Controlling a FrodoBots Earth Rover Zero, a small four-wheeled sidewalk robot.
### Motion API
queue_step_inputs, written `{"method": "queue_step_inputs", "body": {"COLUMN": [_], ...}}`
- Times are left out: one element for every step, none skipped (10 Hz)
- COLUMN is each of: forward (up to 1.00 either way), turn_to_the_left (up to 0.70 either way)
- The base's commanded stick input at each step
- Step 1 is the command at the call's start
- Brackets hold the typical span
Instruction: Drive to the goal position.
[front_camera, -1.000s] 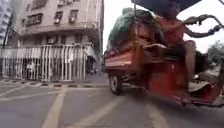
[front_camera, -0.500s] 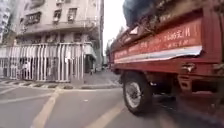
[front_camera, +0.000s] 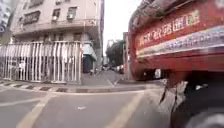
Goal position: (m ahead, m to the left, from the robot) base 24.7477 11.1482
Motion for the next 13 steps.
{"method": "queue_step_inputs", "body": {"forward": [0.70,0.70,0.70,0.70,0.70,0.70,0.70,0.70,0.70,0.70,0.70,0.70,0.70], "turn_to_the_left": [0.00,0.00,0.00,0.00,0.00,0.00,0.00,0.00,0.00,0.00,0.00,0.00,0.00]}}
